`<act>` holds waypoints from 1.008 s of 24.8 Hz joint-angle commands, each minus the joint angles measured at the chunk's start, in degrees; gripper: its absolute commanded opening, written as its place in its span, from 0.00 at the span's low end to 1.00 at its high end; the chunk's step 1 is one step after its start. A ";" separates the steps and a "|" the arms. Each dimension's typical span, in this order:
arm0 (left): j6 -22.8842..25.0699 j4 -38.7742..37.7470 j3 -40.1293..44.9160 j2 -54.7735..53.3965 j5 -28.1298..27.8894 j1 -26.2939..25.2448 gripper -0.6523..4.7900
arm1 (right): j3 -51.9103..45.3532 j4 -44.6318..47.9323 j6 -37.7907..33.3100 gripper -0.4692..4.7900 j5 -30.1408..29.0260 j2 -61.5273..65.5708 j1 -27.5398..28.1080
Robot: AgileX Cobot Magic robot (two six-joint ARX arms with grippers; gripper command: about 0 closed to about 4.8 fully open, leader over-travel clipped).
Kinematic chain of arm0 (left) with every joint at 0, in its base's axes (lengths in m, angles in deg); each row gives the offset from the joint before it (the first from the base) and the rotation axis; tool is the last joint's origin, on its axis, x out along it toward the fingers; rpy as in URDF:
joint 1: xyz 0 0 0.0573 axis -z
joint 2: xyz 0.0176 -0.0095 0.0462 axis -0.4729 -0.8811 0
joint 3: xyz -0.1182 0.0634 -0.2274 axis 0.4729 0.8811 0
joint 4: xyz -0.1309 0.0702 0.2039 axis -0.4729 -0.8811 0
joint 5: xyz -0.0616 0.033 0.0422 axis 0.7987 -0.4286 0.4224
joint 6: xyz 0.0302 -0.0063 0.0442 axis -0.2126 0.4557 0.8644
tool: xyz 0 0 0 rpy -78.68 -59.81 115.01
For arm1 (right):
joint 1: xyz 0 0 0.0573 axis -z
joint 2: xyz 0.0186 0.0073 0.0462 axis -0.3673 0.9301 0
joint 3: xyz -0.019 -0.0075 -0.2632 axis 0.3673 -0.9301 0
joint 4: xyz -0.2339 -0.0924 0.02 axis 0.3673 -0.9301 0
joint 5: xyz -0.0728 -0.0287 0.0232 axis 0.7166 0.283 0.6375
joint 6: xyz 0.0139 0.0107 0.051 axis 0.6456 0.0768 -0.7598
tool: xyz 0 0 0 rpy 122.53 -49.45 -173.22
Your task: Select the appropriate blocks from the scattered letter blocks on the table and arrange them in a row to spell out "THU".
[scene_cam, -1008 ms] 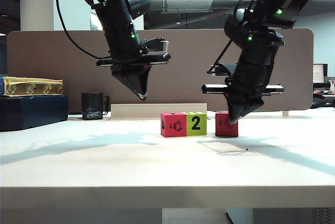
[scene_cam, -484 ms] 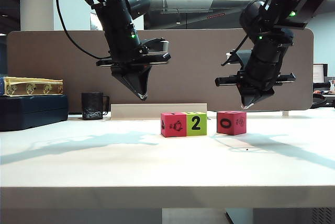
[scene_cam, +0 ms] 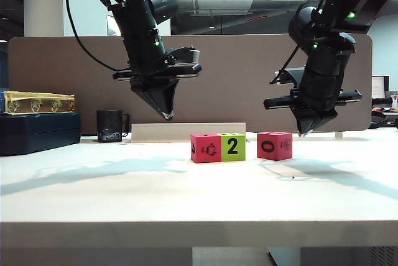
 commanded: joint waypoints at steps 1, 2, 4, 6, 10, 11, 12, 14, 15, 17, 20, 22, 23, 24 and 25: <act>0.02 -0.59 -0.09 0.44 0.07 0.11 0.11 | 0.15 5.20 -1.03 0.08 -4.00 1.05 -0.15; 0.00 -0.61 -0.09 0.44 0.09 0.11 0.11 | 0.15 5.86 -1.70 0.08 -4.42 1.40 -0.15; 0.02 -0.66 -0.09 0.44 0.13 0.11 0.11 | 0.15 6.14 -2.01 0.08 -4.46 2.14 -0.15; 0.02 -0.66 -0.09 0.44 0.20 0.11 0.11 | 0.15 6.34 -1.99 0.08 -4.46 2.75 -0.13; 0.00 -0.63 -0.09 0.44 0.24 0.11 0.11 | 0.15 9.51 -1.27 0.08 -5.05 3.89 -0.15; 0.02 -0.63 -0.09 0.44 0.24 0.11 0.11 | 0.15 10.69 -0.92 0.08 -5.05 3.93 -0.15; 0.00 -0.63 -0.09 0.44 0.26 0.11 0.11 | 0.15 12.98 -0.50 0.08 -5.05 3.96 -0.15; 0.02 -0.66 -0.09 0.44 0.24 0.11 0.11 | 0.17 15.96 -0.48 0.08 -5.33 3.96 -0.15; 0.02 -0.66 -0.09 0.44 0.24 0.11 0.11 | 0.17 16.76 -0.48 0.08 -5.68 3.96 -0.15; 0.02 -0.63 -0.09 0.44 0.24 0.11 0.11 | 0.17 17.86 -0.48 0.08 -6.47 3.98 -0.15; 0.02 -0.57 -0.09 0.44 0.24 0.11 0.11 | 0.17 19.78 -0.46 0.08 -10.21 4.13 -0.15; 0.02 -0.55 -0.09 0.44 0.26 0.11 0.11 | 0.17 20.92 -0.46 0.08 -12.17 4.20 -0.15; 0.02 -0.55 -0.09 0.44 0.24 0.11 0.11 | 0.17 21.09 -0.46 0.08 -12.98 4.20 -0.15; 0.02 -0.55 -0.09 0.44 0.24 0.11 0.11 | 0.17 21.05 -0.46 0.08 -14.29 4.22 -0.15; 0.02 -0.55 -0.09 0.44 0.24 0.11 0.11 | 0.15 20.85 -0.46 0.08 -14.58 4.22 -0.15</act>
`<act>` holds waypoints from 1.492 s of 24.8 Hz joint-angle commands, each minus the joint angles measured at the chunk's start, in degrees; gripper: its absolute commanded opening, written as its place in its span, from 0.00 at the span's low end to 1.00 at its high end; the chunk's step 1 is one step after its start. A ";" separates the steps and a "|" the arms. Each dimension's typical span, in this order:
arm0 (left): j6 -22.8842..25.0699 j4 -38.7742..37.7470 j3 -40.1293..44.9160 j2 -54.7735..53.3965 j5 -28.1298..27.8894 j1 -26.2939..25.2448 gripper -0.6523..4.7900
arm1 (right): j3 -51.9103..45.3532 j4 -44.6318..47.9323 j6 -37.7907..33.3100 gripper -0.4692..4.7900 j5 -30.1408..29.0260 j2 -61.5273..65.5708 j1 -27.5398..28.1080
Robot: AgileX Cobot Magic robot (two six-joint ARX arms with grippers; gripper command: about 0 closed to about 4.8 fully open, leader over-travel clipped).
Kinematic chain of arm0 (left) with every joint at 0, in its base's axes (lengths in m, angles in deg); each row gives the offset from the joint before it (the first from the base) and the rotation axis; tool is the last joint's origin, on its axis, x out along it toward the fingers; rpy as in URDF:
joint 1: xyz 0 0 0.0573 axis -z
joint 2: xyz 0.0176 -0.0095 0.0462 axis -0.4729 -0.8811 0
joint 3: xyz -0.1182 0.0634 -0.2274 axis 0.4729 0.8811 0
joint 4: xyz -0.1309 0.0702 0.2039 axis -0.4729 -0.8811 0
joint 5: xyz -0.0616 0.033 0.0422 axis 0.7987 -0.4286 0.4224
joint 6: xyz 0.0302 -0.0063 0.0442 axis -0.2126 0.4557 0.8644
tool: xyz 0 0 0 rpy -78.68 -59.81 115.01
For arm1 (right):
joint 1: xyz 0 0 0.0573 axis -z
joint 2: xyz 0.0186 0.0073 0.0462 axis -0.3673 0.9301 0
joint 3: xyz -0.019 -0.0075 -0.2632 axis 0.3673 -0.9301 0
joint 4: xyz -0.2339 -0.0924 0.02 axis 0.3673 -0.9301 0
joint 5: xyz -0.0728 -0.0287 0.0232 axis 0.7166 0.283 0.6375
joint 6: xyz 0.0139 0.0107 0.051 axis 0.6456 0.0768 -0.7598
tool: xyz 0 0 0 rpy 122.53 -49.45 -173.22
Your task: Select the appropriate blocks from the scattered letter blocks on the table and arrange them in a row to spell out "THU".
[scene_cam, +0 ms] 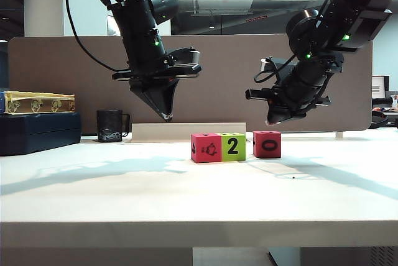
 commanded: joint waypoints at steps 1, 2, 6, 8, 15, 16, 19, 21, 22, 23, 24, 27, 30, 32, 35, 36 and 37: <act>0.02 0.22 -0.02 0.44 0.20 0.07 0.11 | 0.15 0.81 0.20 0.08 -1.86 -0.20 -0.13; 0.02 0.22 -0.02 0.44 0.20 0.07 0.11 | 0.15 0.72 0.37 0.08 -1.84 -0.20 -0.13; 0.02 0.59 -0.02 0.44 -1.55 0.04 0.11 | 0.17 0.98 2.12 0.08 2.14 -0.59 -0.15; 0.00 0.59 -0.02 0.44 -3.50 0.00 0.11 | 0.17 1.07 2.80 0.08 4.70 -0.61 -0.11; 0.00 0.61 -0.02 0.44 -4.26 0.00 0.11 | 0.17 0.35 3.19 0.08 8.46 -0.48 0.00; 0.00 0.61 -0.02 0.44 -4.24 0.00 0.11 | 0.17 0.39 3.19 0.08 8.24 -0.37 0.00; 0.00 0.57 -0.02 0.44 -4.22 0.00 0.11 | 0.15 0.52 3.17 0.08 4.42 0.24 0.00; 0.00 0.52 -0.02 0.46 -4.07 0.02 0.11 | 0.15 0.24 3.17 0.08 2.89 0.59 0.00; 0.02 0.50 -0.02 0.46 -3.87 0.00 0.11 | 0.15 -0.72 3.17 0.08 2.36 0.96 -0.09; 0.02 0.46 -0.02 0.46 -3.85 0.00 0.11 | 0.15 -1.95 3.17 0.08 1.86 1.11 -0.09; 0.02 0.46 -0.02 0.46 -3.85 0.00 0.11 | 0.15 -2.16 3.19 0.08 0.52 1.25 -0.09; 0.02 0.46 -0.02 0.44 -3.85 0.02 0.11 | 0.15 -2.10 3.19 0.08 -2.51 1.25 -0.09; 0.00 0.46 -0.02 0.44 -3.82 0.02 0.11 | 0.15 -1.64 3.19 0.08 -5.27 1.25 -0.39; 0.00 0.46 -0.02 0.44 -3.82 0.02 0.11 | 0.15 -1.66 3.19 0.08 -6.86 1.25 -0.48; 0.00 0.46 -0.02 0.44 -3.82 0.00 0.11 | 0.15 -1.68 3.19 0.08 -8.50 1.25 -0.85; 0.00 0.46 -0.02 0.44 -3.85 0.00 0.11 | 0.15 -1.73 3.19 0.08 -8.50 1.25 -0.98; 0.00 0.46 -0.02 0.44 -3.82 0.00 0.11 | 0.15 -1.84 3.19 0.08 -8.52 1.25 -1.22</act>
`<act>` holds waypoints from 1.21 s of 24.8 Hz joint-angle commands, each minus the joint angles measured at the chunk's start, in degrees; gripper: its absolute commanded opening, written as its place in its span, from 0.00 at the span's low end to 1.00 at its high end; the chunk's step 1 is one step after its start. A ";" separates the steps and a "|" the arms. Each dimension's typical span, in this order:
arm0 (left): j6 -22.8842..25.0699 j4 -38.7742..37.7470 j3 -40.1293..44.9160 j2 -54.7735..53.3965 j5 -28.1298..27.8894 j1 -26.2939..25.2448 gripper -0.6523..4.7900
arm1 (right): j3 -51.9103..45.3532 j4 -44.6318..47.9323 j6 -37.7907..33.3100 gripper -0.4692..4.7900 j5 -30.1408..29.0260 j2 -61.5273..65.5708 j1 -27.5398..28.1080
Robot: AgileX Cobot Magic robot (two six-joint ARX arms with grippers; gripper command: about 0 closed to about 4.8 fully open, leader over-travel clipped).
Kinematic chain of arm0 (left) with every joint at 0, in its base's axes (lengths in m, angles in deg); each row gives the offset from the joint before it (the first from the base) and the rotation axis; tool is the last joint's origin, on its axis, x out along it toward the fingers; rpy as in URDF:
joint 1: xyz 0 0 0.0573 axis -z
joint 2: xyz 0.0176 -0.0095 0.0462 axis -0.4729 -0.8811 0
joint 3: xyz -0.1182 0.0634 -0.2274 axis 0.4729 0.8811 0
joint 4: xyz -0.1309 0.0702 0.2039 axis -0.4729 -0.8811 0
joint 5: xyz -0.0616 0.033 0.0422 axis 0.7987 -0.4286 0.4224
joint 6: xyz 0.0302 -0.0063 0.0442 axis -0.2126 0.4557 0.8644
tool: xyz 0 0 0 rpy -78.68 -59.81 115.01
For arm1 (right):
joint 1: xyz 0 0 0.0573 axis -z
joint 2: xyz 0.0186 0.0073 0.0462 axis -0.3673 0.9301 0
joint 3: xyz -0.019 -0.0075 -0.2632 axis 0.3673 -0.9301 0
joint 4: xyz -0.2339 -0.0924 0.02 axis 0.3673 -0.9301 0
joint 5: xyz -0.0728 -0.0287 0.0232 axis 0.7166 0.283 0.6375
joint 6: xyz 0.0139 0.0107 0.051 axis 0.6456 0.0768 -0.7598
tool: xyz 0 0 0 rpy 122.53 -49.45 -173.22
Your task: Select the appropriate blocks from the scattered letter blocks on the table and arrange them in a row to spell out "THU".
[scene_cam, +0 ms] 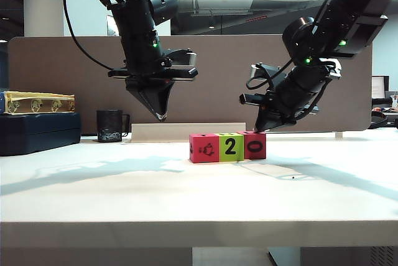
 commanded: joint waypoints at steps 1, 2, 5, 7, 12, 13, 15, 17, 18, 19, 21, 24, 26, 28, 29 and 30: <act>0.00 0.24 -0.09 0.44 0.11 0.07 0.11 | 0.11 -0.26 0.15 0.08 -1.03 -0.02 -0.55; 0.00 0.24 -0.09 0.44 0.13 0.07 0.11 | 0.11 -0.35 0.13 0.08 -1.29 -0.02 -0.63; 0.02 0.31 -0.09 0.44 0.11 0.07 0.11 | 0.11 -0.22 0.17 0.08 -0.74 -0.02 -0.96; 0.02 0.33 -0.09 0.44 0.09 0.07 0.11 | 0.13 0.24 0.59 0.08 2.03 -0.26 -1.03; 0.02 0.33 -0.09 0.44 0.09 0.07 0.11 | 0.13 2.29 2.08 0.08 8.02 -2.23 -1.03; 0.02 0.33 -0.09 0.44 0.09 0.07 0.11 | 0.15 2.51 2.08 0.08 8.13 -2.36 -1.03; 0.02 0.33 -0.09 0.44 0.07 0.07 0.11 | 0.15 2.56 2.08 0.08 8.13 -2.89 -1.03; 0.02 0.33 -0.09 0.44 0.09 0.07 0.11 | 0.17 1.81 2.10 0.08 8.22 -3.37 -1.01; 0.02 0.31 -0.09 0.44 0.07 0.07 0.11 | 0.17 1.01 2.10 0.08 8.20 -3.69 -1.01; 0.02 0.28 -0.09 0.44 0.04 0.07 0.11 | 0.17 -0.44 2.10 0.08 8.37 -4.20 -1.03; 0.00 -0.13 -0.09 0.46 -0.13 0.07 0.11 | 0.17 -3.93 2.51 0.08 8.35 -5.49 -1.18; 0.02 -3.48 -0.09 0.68 0.39 0.09 0.11 | 0.15 -13.51 2.93 0.08 8.33 -9.88 -1.18; 0.02 -4.57 -0.09 0.68 1.20 0.09 0.11 | 0.15 -17.14 2.89 0.08 7.48 -12.15 -1.18; 0.02 -4.66 -0.11 0.72 3.23 0.09 0.11 | 0.15 -20.50 2.82 0.08 5.92 -14.45 -1.18; 0.00 -4.57 -0.11 0.81 4.02 0.09 0.11 | 0.17 -21.84 2.71 0.08 5.18 -15.34 -1.20; -0.02 -4.35 -0.11 0.94 4.24 0.09 0.11 | 0.17 -23.28 2.64 0.08 4.35 -16.35 -1.49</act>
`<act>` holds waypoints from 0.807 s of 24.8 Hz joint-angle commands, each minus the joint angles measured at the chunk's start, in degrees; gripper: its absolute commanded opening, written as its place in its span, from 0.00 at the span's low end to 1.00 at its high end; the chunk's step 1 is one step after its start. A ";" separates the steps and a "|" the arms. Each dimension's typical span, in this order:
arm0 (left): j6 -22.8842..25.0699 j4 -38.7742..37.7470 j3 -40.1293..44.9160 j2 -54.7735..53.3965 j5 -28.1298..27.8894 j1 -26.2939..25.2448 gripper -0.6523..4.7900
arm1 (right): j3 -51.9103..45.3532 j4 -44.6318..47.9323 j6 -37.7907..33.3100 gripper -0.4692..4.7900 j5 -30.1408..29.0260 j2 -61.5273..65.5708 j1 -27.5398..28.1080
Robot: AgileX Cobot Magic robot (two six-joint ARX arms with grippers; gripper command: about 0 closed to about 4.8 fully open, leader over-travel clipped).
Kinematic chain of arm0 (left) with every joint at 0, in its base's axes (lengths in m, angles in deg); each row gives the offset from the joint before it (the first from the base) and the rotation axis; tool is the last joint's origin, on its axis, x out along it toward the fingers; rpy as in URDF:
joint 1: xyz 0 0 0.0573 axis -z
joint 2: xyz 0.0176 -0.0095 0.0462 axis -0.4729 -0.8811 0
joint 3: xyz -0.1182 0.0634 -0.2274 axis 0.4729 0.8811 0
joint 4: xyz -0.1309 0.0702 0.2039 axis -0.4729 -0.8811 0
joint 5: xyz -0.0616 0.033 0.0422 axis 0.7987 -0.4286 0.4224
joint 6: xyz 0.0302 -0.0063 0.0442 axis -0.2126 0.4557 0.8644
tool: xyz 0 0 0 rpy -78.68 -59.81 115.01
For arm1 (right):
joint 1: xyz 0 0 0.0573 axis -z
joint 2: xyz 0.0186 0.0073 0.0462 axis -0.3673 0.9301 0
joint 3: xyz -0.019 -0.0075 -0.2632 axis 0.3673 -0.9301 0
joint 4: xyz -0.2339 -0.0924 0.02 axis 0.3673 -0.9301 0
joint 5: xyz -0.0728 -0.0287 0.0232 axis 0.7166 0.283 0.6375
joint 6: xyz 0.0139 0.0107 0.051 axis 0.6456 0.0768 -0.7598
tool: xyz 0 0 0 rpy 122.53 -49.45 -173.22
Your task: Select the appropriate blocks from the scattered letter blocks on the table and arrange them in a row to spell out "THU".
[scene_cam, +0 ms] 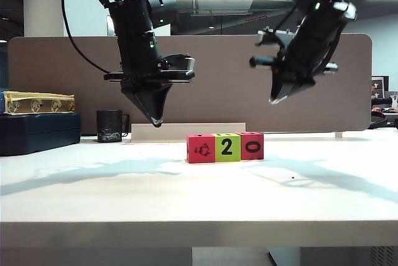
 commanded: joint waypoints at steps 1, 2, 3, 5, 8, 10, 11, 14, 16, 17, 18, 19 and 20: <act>-0.02 0.52 -0.11 1.11 2.29 0.07 0.11 | 0.20 -5.18 -0.07 0.08 -2.51 -3.10 -0.68; -0.02 0.61 -0.11 1.42 2.29 0.20 0.11 | 0.20 -7.13 -0.07 0.08 -2.56 -4.15 -0.79; 0.00 0.59 -0.13 1.62 2.25 0.48 0.11 | 0.20 -8.31 -0.09 0.08 -2.56 -4.39 -1.03; 0.02 0.39 -0.13 2.12 2.25 0.55 0.11 | 0.20 -10.58 -0.11 0.08 -2.80 -4.81 -1.55; -0.02 -0.35 -0.11 3.39 2.27 0.85 0.11 | 0.20 -14.47 -0.09 0.08 -3.98 -4.85 -2.91; -0.04 -0.94 -0.11 3.65 2.25 0.87 0.11 | 0.20 -14.84 -0.07 0.08 -3.76 -4.96 -3.65; -0.07 -1.42 -0.11 3.80 2.29 0.87 0.11 | 0.20 -14.88 -0.09 0.08 -3.82 -5.07 -4.07; 0.00 -3.52 -0.11 4.33 2.27 0.87 0.11 | 0.20 -15.67 -0.07 0.08 -3.80 -5.86 -4.50; 0.02 -4.63 -0.04 4.87 2.25 0.87 0.11 | 0.20 -17.03 -0.04 0.08 -3.56 -6.80 -4.92; 0.24 -5.01 -0.04 5.88 2.25 0.87 0.11 | 0.15 -18.73 -0.02 0.08 -2.19 -8.22 -5.01; 0.46 -5.25 -0.04 7.37 2.25 0.87 0.11 | 0.13 -20.33 -0.02 0.08 -1.44 -9.75 -5.03; 0.48 -5.29 -0.04 8.28 2.25 0.87 0.11 | 0.13 -21.05 -0.02 0.08 -0.98 -10.60 -5.03; 0.61 -5.49 -0.02 9.64 2.21 0.87 0.11 | 0.11 -21.99 -0.02 0.08 -0.96 -11.78 -5.01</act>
